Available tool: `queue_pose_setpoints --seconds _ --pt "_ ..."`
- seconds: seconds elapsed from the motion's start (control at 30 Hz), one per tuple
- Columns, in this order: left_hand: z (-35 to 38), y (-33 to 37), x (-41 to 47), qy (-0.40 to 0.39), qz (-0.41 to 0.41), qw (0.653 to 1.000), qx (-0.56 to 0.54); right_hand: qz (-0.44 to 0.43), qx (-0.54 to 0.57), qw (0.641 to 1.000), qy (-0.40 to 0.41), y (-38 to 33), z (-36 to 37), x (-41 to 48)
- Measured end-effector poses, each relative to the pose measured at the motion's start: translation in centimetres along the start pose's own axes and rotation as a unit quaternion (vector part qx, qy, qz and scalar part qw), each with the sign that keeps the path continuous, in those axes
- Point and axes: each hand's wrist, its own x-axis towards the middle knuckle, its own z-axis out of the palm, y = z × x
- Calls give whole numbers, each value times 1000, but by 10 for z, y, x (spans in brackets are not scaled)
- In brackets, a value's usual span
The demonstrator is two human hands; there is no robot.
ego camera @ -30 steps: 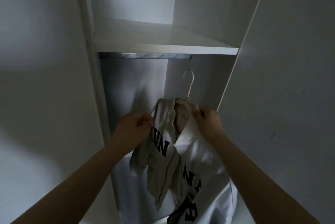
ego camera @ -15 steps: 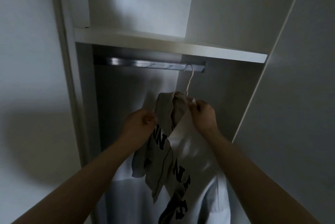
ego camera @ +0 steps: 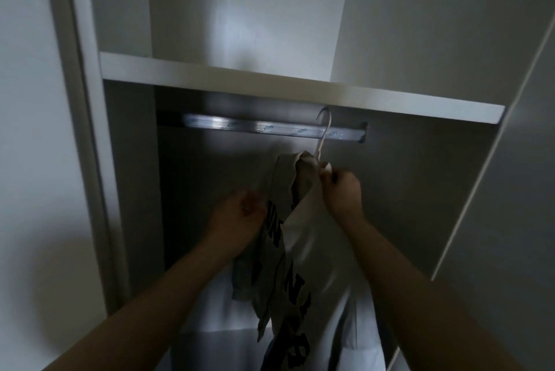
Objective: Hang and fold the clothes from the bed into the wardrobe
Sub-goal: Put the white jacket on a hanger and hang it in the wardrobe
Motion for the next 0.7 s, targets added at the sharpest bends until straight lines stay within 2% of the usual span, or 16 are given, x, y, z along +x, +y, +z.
queue_pose_setpoints --seconds 0.3,0.5,0.7 --pt "2 -17 3 -15 -7 1000 8 22 -19 999 -28 18 31 -1" --pt "5 -22 0 -37 -24 999 -9 32 -68 996 -52 16 19 -5" --pt "-13 -8 -20 -79 -52 995 -43 34 -64 997 -26 -5 -14 -40"
